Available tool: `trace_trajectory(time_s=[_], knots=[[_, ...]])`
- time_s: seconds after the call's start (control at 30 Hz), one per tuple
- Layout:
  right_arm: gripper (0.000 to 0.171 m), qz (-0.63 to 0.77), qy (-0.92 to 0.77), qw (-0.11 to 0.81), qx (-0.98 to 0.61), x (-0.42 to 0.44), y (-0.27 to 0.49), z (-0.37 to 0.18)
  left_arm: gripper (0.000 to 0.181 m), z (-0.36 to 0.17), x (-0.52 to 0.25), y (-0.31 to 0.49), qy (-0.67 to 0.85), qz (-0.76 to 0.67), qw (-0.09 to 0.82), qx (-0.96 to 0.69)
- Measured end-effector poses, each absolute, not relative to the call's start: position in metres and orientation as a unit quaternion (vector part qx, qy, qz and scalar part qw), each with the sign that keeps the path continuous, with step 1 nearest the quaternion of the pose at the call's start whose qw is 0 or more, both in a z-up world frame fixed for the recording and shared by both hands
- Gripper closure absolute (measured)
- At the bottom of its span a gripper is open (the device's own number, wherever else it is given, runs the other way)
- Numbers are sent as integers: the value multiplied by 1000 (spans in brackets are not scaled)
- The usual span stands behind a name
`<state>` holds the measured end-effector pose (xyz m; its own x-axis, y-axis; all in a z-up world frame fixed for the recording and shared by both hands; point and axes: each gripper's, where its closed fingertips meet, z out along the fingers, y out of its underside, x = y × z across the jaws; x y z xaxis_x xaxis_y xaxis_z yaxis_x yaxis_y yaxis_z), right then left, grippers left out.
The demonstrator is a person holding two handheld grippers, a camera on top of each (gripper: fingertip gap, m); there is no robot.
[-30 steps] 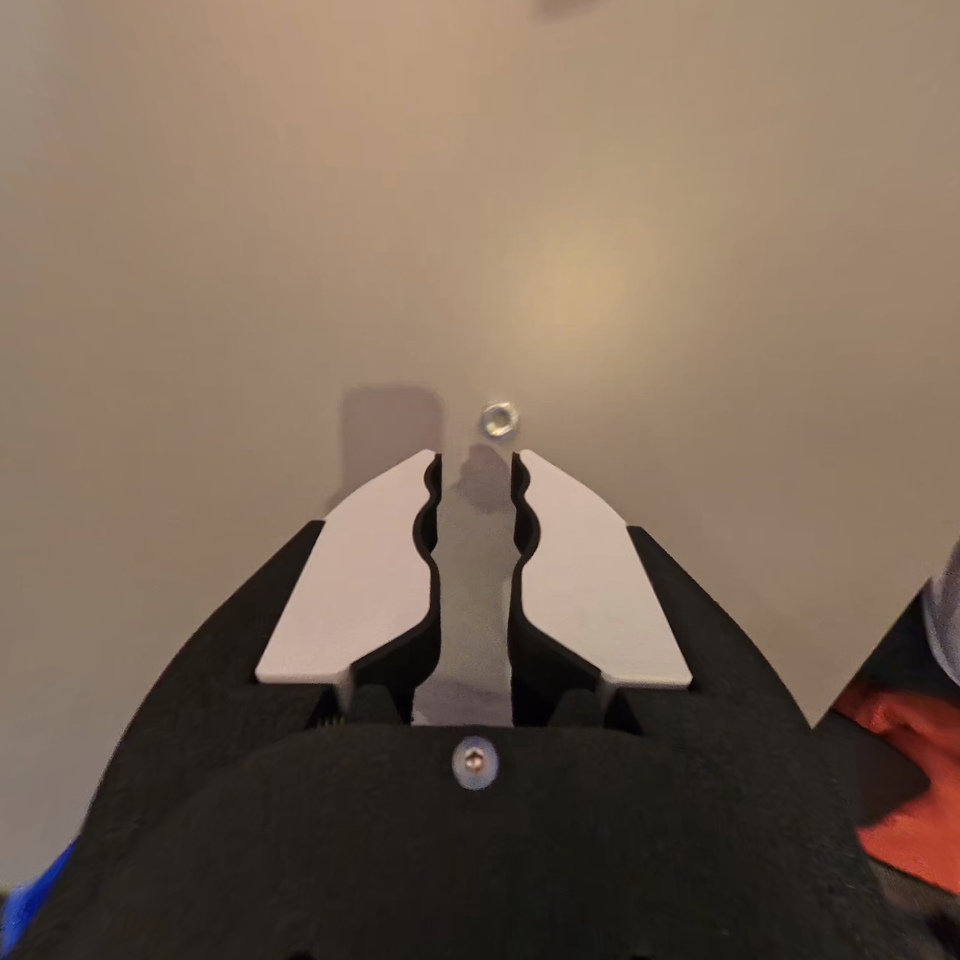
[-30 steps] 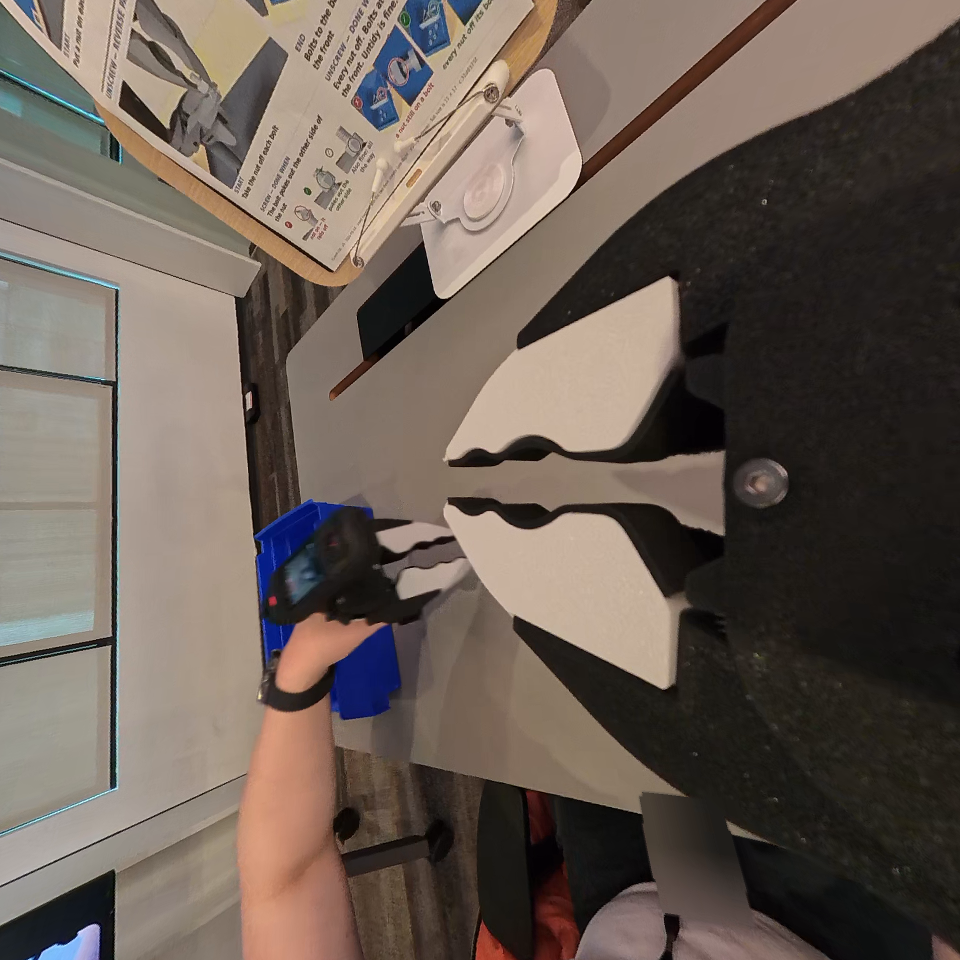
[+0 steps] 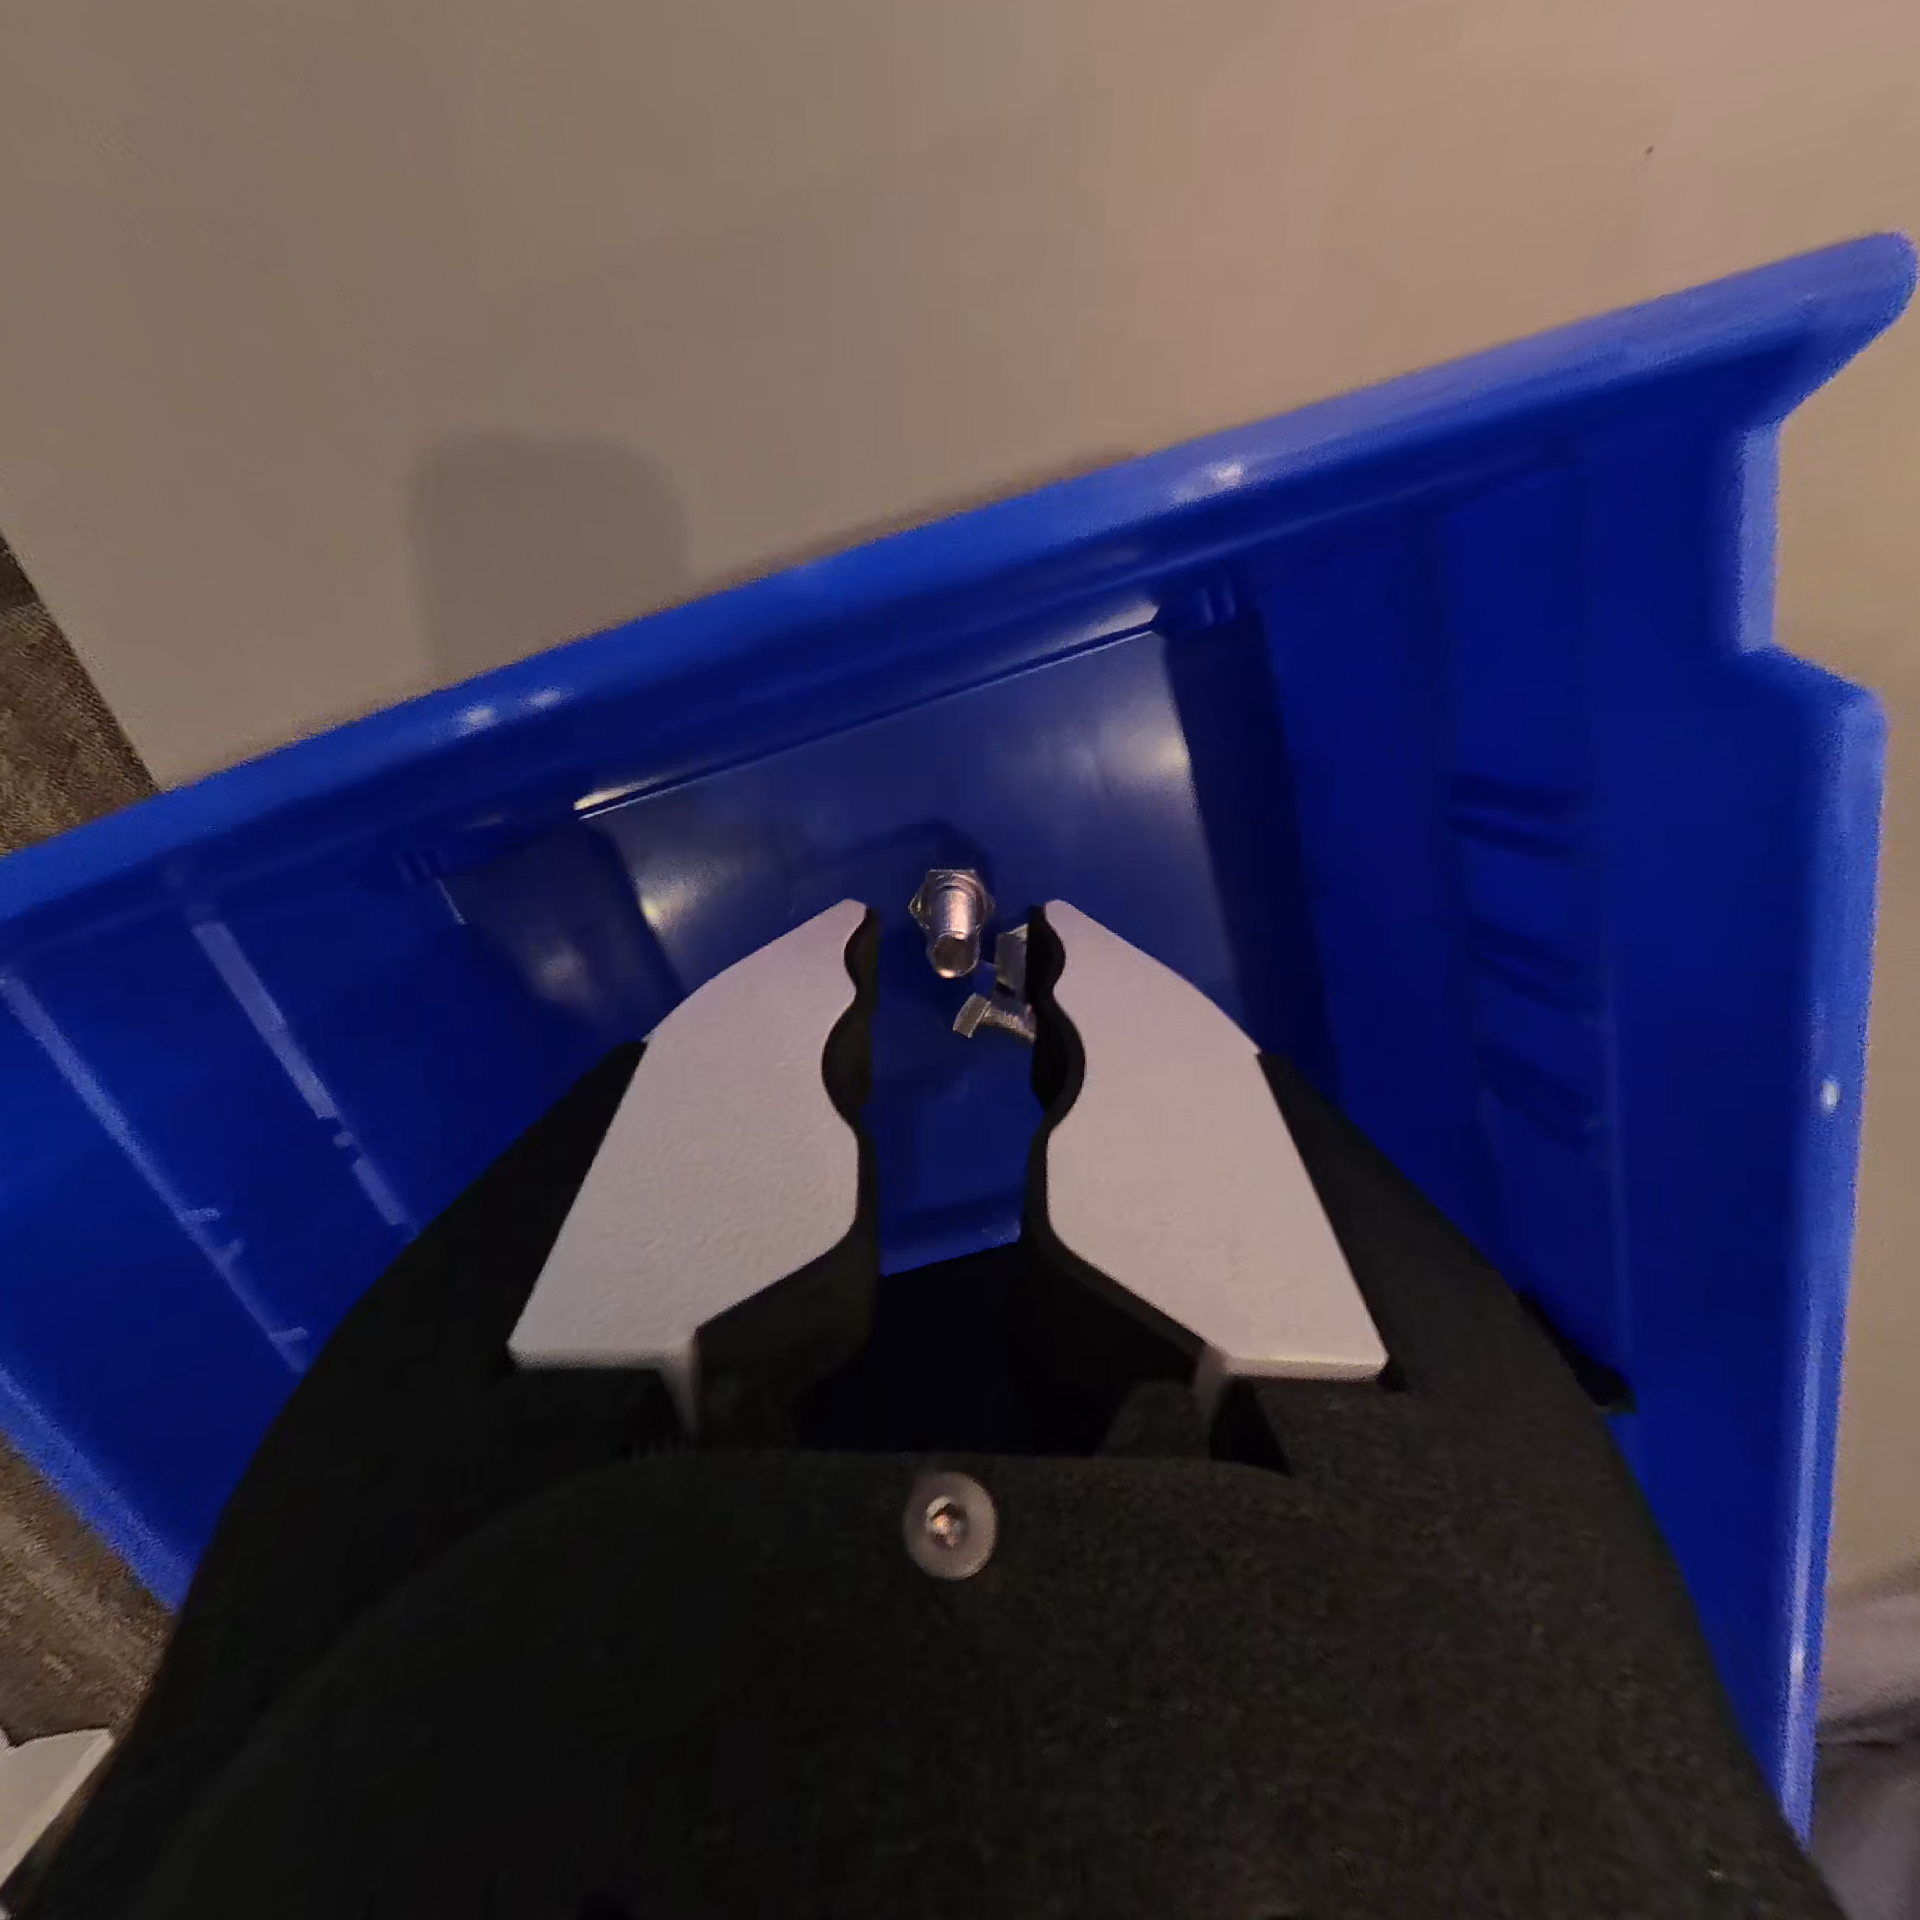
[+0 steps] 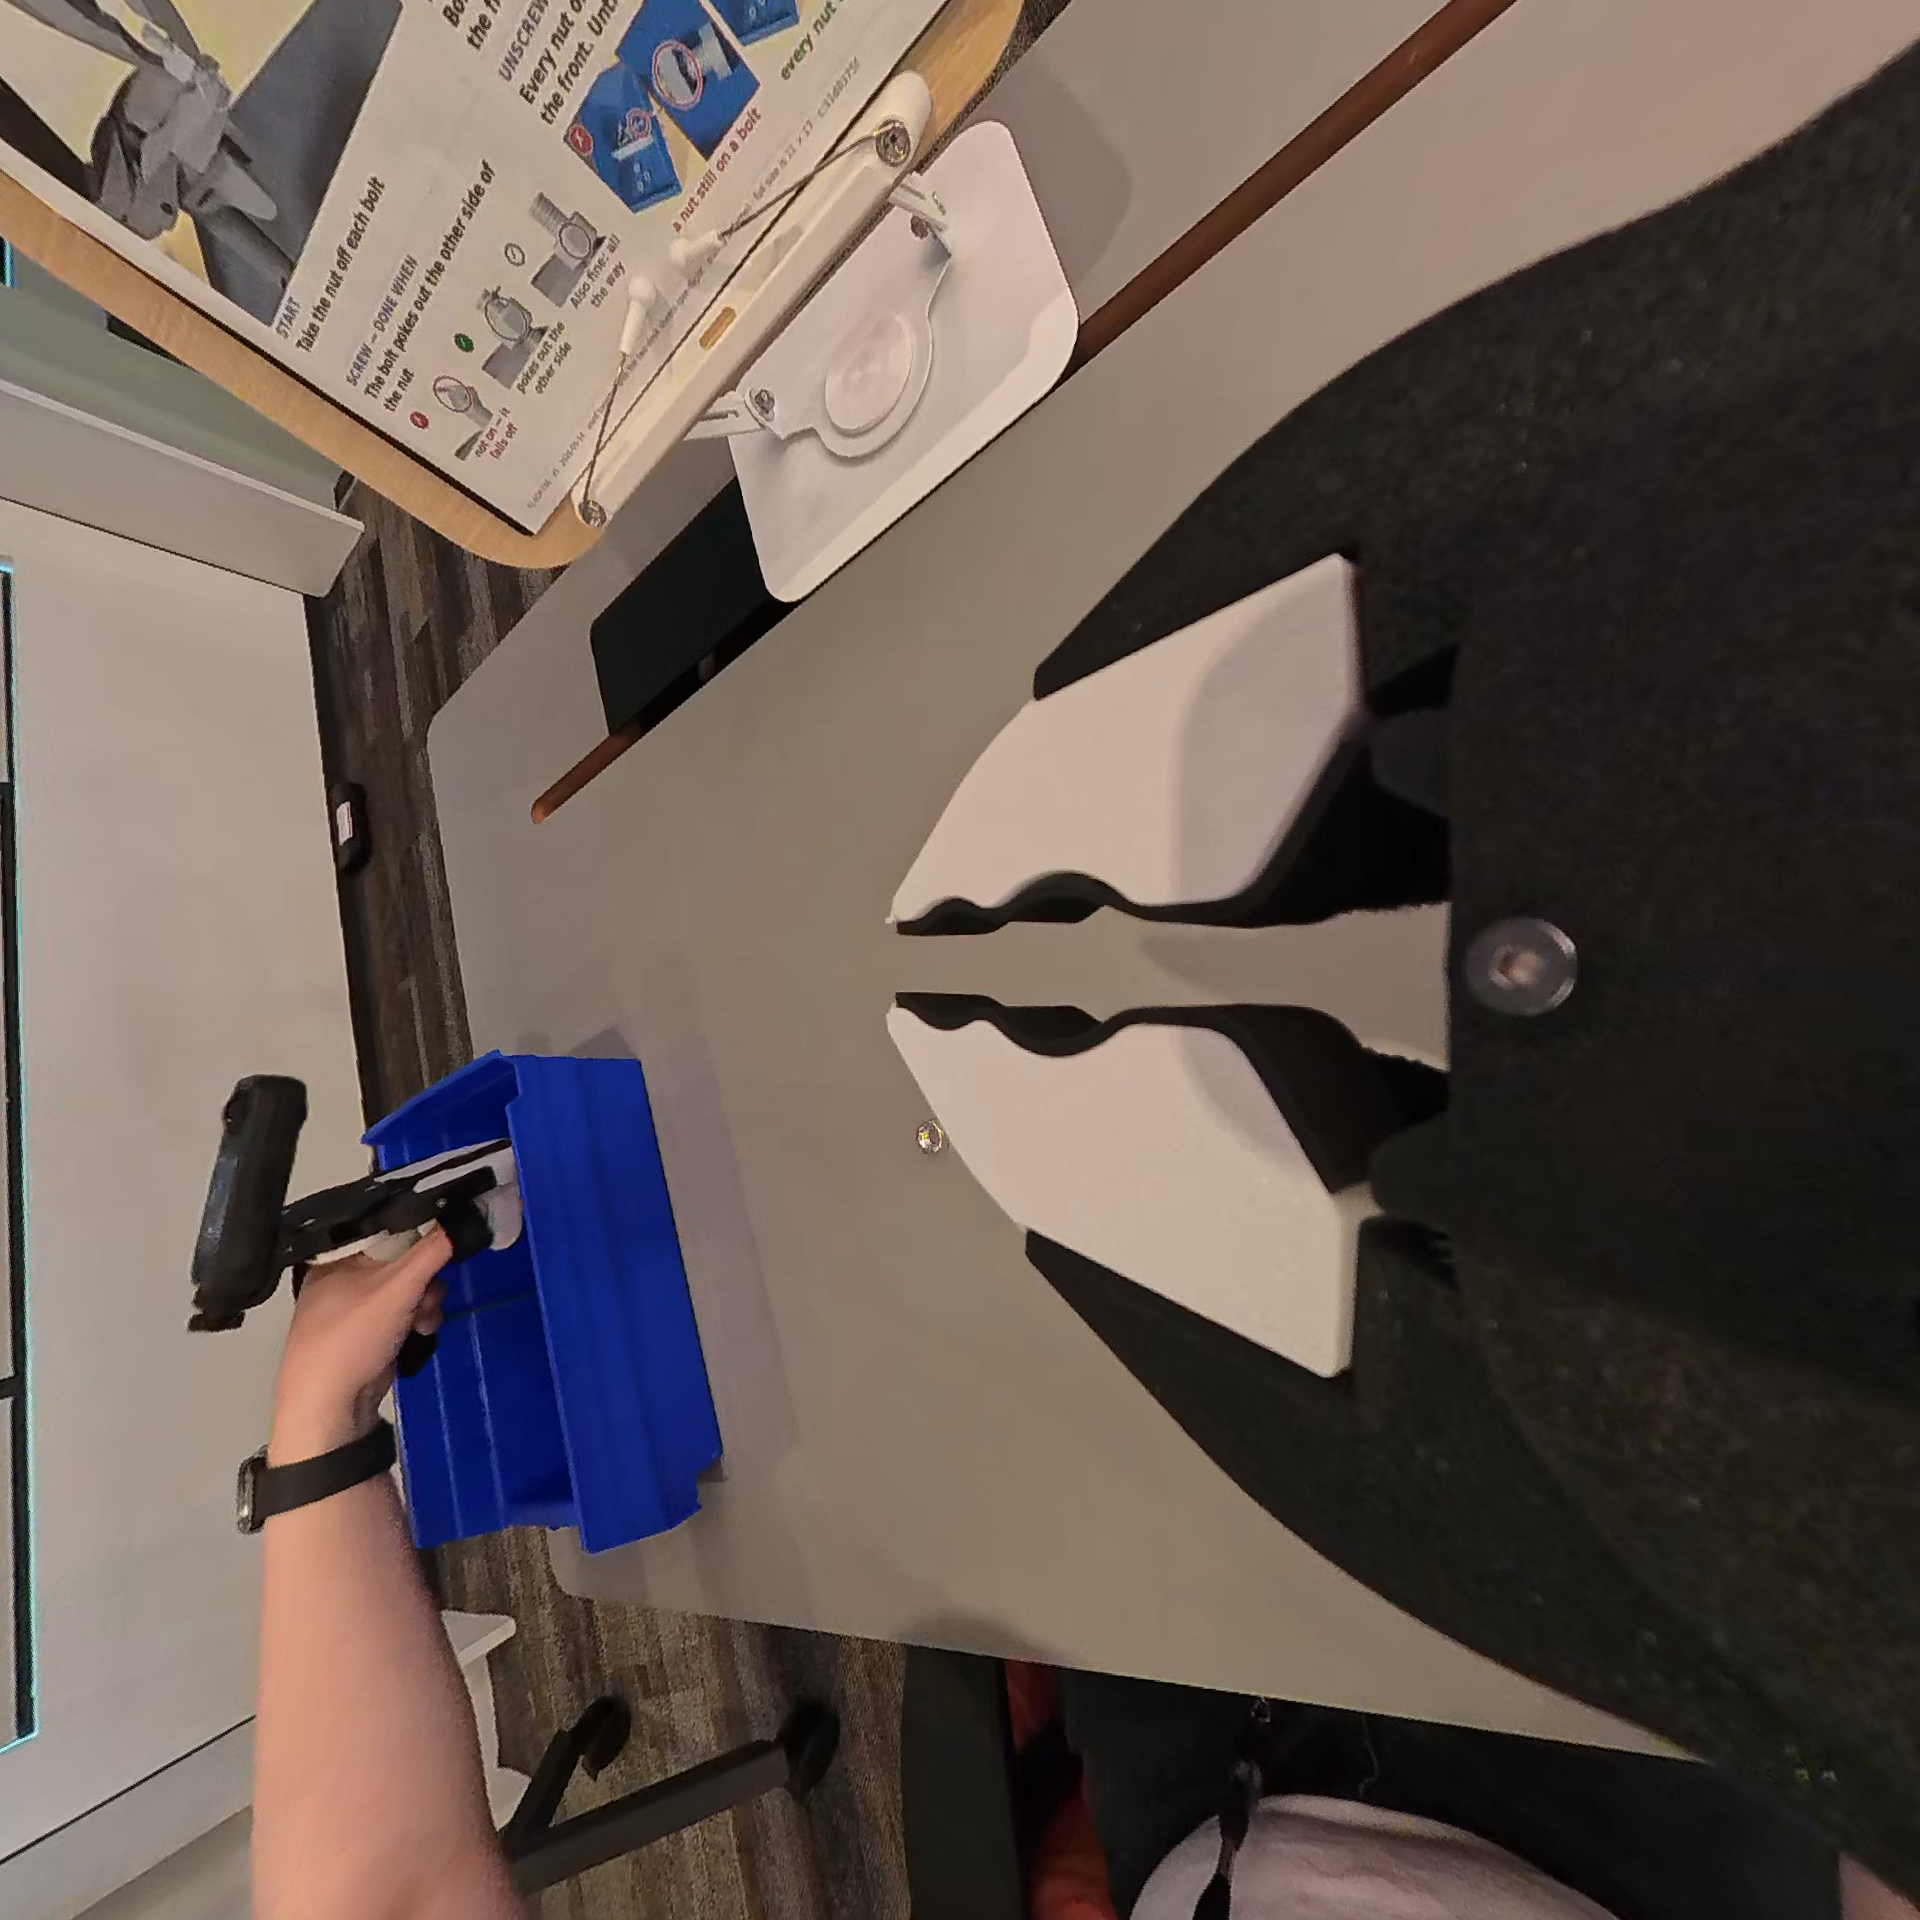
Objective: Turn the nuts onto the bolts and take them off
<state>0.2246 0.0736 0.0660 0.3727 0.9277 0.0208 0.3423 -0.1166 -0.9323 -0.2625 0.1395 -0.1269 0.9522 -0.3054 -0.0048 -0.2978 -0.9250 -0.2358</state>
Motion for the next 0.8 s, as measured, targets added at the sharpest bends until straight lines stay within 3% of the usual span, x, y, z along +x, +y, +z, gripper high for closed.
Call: trace_trajectory(time_s=[0.33,0.5,0.8], knots=[[161,316,-461,480,-676,228,73,70,155,-142,-263,138,145,-23,94,-985],[161,315,-465,476,-677,226,73,68,171,-146,-264,136,153,-19,89,-984],[161,317,-463,477,-676,227,73,68,171,-133,-269,139,163,-12,111,-980]])
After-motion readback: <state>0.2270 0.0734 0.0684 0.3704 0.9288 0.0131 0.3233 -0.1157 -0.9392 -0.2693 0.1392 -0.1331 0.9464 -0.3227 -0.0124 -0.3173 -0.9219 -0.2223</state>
